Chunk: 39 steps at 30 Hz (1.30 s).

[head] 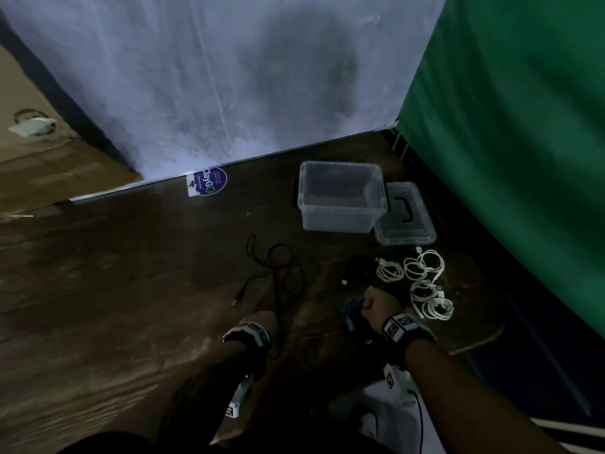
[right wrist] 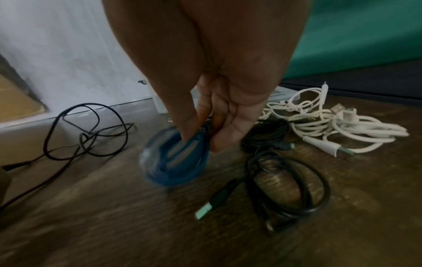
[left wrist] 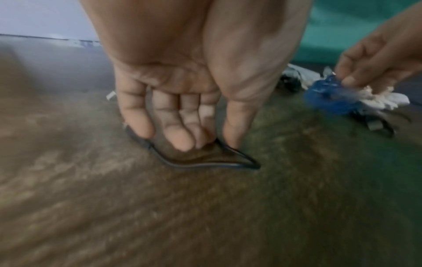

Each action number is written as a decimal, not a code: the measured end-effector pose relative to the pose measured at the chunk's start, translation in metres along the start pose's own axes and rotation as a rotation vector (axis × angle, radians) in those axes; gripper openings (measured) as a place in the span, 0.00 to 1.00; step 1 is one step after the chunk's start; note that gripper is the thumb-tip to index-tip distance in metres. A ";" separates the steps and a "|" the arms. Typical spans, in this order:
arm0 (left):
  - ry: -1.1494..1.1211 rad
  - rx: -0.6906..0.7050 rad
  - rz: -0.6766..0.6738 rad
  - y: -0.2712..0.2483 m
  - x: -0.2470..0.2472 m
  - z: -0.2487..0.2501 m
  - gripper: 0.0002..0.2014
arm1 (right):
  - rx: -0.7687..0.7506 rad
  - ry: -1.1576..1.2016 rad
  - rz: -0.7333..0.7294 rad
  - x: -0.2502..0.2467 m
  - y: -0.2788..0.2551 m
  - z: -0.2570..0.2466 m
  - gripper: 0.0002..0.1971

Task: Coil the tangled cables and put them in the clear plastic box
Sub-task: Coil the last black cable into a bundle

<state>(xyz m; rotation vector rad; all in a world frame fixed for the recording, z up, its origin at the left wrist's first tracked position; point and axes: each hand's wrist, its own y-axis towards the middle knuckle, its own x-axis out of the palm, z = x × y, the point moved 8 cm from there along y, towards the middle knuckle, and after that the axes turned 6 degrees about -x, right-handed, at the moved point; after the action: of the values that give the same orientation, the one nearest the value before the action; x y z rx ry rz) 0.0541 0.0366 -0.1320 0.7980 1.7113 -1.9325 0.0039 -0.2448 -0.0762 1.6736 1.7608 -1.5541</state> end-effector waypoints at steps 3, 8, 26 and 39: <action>0.029 0.042 0.027 0.012 0.002 0.005 0.16 | -0.008 -0.026 -0.050 0.004 -0.002 0.001 0.15; -0.050 0.007 0.039 0.013 -0.014 0.000 0.23 | -0.052 0.121 0.065 -0.021 -0.008 0.001 0.07; -0.752 0.731 0.397 -0.171 -0.283 0.091 0.03 | -0.670 0.617 0.223 -0.173 -0.080 -0.181 0.05; -1.610 0.883 -0.072 -0.172 -0.277 0.103 0.24 | -0.851 0.805 0.194 -0.214 -0.125 -0.201 0.10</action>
<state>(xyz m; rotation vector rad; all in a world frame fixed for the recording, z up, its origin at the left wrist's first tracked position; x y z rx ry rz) 0.1311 -0.0552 0.1881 -0.6165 -0.0859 -2.1628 0.0570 -0.1758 0.2309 1.9563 2.0394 0.0853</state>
